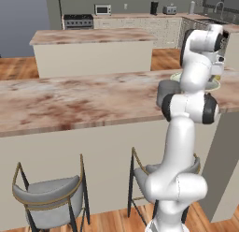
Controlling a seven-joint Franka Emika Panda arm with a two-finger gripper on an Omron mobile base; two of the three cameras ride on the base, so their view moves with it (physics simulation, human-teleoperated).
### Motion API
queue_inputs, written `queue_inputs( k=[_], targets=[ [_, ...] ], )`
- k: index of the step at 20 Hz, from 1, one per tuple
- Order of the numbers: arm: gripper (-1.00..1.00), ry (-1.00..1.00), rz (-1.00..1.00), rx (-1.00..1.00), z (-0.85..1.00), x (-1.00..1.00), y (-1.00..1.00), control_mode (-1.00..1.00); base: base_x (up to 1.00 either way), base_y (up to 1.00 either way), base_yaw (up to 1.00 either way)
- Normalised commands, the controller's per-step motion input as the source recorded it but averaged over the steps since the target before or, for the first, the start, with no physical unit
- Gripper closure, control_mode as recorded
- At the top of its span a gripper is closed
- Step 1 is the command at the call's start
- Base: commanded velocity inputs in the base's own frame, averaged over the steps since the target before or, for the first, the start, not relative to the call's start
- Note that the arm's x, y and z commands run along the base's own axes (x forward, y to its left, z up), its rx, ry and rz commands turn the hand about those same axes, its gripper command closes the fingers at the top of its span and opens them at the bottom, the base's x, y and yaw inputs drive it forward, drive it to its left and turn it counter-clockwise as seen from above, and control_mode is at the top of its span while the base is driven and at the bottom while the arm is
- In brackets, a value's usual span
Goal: There are two ice cubes in the ice bowl. Place both ice cubes in the glass cup.
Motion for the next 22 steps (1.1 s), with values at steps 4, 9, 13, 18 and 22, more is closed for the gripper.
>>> queue_inputs(
  k=[4,9,13,18,22],
  targets=[
    [-1.00,0.03,0.00,-0.18,-0.49,0.23,0.03,-1.00,0.00,0.00,0.00],
    [-1.00,0.00,0.00,-0.07,-0.26,0.23,0.01,-1.00,0.00,0.00,0.00],
    [-1.00,0.00,0.00,-0.03,-0.12,0.23,0.01,-1.00,0.00,0.00,0.00],
    [-1.00,0.00,0.01,-0.04,-0.16,0.24,0.00,-1.00,0.00,0.00,0.00],
    [-1.00,0.00,0.03,-0.05,-0.19,0.24,0.00,-1.00,0.00,0.00,0.00]
  ],
)
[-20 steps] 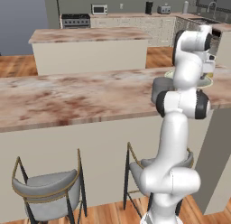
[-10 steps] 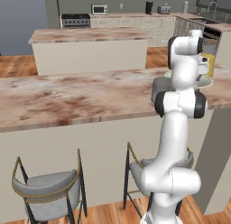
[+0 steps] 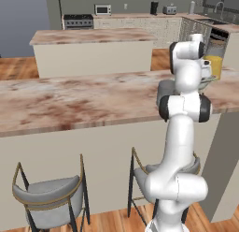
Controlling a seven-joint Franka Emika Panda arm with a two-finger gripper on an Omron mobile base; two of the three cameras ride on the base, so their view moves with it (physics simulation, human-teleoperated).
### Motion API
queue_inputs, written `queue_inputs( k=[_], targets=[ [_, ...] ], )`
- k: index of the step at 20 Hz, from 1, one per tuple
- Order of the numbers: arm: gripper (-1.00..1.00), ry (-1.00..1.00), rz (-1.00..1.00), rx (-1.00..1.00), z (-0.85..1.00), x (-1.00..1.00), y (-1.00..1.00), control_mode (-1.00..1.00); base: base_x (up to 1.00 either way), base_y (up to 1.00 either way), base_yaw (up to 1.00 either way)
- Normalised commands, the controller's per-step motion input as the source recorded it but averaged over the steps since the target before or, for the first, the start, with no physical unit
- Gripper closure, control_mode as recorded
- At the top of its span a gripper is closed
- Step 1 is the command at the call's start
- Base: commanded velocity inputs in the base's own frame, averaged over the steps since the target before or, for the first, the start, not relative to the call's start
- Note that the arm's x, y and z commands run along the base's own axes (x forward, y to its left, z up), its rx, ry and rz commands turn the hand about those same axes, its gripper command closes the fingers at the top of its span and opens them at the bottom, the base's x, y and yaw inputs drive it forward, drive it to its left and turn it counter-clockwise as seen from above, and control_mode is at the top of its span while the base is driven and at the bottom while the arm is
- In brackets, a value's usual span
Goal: There are two ice cubes in the ice bowl. Place both ice cubes in the glass cup.
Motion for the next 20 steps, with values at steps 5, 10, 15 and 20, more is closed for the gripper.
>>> queue_inputs(
  k=[5,10,15,20],
  targets=[
    [1.00,0.00,0.00,-0.06,-0.23,-0.22,0.00,-1.00,0.00,0.00,0.00],
    [1.00,0.00,0.00,0.00,0.00,-0.10,0.00,-1.00,0.00,0.00,0.00],
    [1.00,-0.12,0.00,0.00,0.37,-0.42,0.00,-1.00,0.00,0.00,0.00],
    [1.00,-0.26,0.00,0.00,0.99,-0.54,0.01,-1.00,0.00,0.00,0.00]
  ],
)
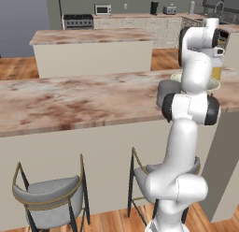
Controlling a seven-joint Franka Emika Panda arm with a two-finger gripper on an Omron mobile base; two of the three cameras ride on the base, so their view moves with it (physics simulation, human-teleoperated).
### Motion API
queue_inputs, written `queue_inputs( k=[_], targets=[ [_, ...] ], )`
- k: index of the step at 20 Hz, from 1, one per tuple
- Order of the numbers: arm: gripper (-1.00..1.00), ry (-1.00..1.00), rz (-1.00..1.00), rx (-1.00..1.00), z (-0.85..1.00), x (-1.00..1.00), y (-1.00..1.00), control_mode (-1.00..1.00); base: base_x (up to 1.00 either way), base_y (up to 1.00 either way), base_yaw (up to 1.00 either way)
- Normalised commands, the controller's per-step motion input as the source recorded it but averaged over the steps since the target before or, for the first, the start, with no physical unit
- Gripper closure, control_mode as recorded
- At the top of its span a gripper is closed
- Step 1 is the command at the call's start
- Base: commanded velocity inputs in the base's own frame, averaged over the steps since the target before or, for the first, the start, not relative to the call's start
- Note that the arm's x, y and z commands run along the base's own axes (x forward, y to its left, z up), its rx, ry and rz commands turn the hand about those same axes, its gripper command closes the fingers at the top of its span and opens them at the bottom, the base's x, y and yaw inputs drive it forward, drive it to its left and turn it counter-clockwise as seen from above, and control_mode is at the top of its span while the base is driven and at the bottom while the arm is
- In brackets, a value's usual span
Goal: There are two ice cubes in the ice bowl. Place both ice cubes in the glass cup.
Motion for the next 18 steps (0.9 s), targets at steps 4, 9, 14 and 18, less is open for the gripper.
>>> queue_inputs(
  k=[4,9,14,18],
  targets=[
    [1.00,-0.25,0.00,0.03,0.84,-0.77,0.39,-1.00,0.00,0.00,0.00],
    [1.00,-0.20,0.00,0.03,0.36,-0.68,0.91,-1.00,0.00,0.00,0.00],
    [1.00,-0.12,0.00,0.00,0.00,-0.34,1.00,-1.00,0.00,0.00,0.00],
    [1.00,0.00,0.00,-0.02,0.00,-0.28,1.00,-1.00,0.00,0.00,0.00]
  ],
)
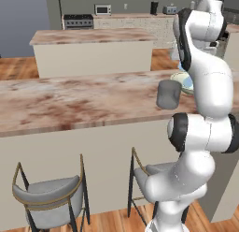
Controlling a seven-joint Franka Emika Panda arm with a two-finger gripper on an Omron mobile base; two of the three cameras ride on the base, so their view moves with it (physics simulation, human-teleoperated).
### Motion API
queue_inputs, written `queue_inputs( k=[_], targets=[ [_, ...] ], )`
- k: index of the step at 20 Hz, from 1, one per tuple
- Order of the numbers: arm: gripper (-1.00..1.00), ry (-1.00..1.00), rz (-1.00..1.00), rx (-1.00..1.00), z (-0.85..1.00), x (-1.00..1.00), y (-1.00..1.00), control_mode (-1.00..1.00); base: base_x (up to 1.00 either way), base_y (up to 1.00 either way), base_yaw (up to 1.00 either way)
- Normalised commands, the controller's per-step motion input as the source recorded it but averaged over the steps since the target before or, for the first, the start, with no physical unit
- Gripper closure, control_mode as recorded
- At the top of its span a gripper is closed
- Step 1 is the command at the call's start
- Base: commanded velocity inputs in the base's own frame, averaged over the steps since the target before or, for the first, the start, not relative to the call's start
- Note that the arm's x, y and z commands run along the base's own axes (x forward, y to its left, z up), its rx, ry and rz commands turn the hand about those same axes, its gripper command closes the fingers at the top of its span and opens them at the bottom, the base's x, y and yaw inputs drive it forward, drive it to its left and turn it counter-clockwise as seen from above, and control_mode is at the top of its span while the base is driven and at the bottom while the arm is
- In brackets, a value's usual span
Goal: There are two ice cubes in the ice bowl. Place both ice cubes in the glass cup.
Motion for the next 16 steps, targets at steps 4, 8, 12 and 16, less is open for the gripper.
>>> queue_inputs(
  k=[4,8,12,16],
  targets=[
    [1.00,0.01,0.00,-0.03,0.00,0.01,0.68,-1.00,0.00,0.00,0.00],
    [1.00,0.04,0.01,-0.06,-0.03,0.02,0.20,-1.00,0.00,0.00,0.00],
    [1.00,0.00,0.02,-0.06,-0.26,0.00,0.00,-1.00,0.00,0.00,0.00],
    [1.00,0.07,0.00,0.00,-0.23,0.00,-0.09,-1.00,0.00,0.00,0.00]
  ],
)
